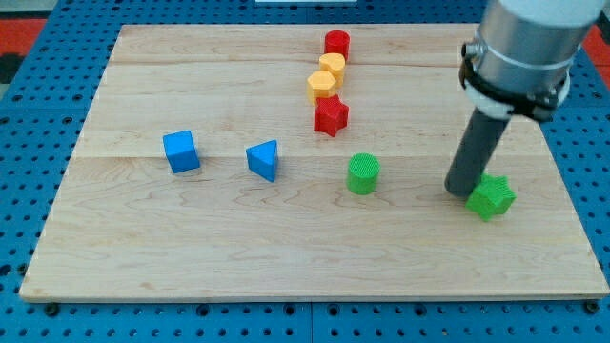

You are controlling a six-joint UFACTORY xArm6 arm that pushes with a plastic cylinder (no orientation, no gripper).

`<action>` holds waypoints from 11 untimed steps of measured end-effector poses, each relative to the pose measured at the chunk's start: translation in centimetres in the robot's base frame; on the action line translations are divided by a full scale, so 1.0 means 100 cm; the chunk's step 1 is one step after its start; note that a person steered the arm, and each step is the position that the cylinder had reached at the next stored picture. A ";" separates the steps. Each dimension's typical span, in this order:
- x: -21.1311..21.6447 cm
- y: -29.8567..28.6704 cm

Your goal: Move the green circle towards the green star

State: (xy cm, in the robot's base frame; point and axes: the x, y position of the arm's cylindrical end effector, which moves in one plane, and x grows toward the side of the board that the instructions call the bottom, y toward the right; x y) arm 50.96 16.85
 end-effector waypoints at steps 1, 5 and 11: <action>0.035 -0.005; -0.001 0.030; -0.013 -0.114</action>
